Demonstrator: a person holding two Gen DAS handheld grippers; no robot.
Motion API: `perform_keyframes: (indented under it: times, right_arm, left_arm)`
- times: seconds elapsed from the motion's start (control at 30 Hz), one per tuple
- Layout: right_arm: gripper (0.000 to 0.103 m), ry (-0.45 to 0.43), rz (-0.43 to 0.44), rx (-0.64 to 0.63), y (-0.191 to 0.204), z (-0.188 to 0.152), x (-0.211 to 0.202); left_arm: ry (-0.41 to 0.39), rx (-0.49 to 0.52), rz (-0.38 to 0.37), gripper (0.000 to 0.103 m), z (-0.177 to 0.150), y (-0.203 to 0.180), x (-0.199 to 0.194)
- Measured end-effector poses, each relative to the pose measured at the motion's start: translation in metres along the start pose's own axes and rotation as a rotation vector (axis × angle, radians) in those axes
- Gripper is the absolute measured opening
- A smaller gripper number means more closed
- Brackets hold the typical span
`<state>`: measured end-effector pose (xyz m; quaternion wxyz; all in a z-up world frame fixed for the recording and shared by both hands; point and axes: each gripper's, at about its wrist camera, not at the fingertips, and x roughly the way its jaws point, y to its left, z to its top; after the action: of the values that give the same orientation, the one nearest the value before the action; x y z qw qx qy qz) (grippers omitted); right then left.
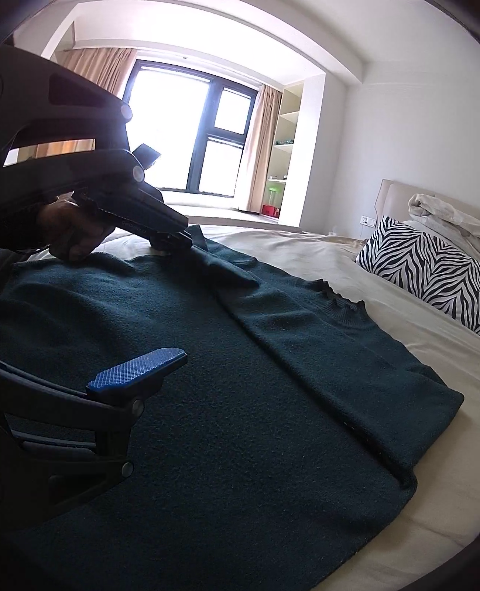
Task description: Fold small clothes
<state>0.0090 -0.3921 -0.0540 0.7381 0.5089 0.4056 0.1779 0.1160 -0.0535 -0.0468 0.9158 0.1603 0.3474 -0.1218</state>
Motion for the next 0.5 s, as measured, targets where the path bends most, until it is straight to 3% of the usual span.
perform_keyframes:
  times: [0.07, 0.13, 0.37, 0.5]
  right_arm:
    - [0.065, 0.029, -0.016, -0.001, -0.001, 0.005, 0.01]
    - [0.065, 0.058, -0.025, 0.003, -0.001, 0.01, 0.024]
    - [0.065, 0.188, -0.003, -0.02, 0.028, 0.034, 0.113]
    - [0.065, 0.239, 0.006, -0.033, 0.05, 0.05, 0.161]
  left_arm:
    - [0.051, 0.075, -0.018, 0.013, -0.021, -0.027, 0.009]
    - [0.084, 0.058, -0.022, 0.013, -0.03, -0.028, 0.019]
    - [0.069, -0.277, -0.124, 0.012, -0.055, 0.036, 0.008]
    - [0.045, -0.41, -0.164, 0.013, -0.066, 0.057, 0.006]
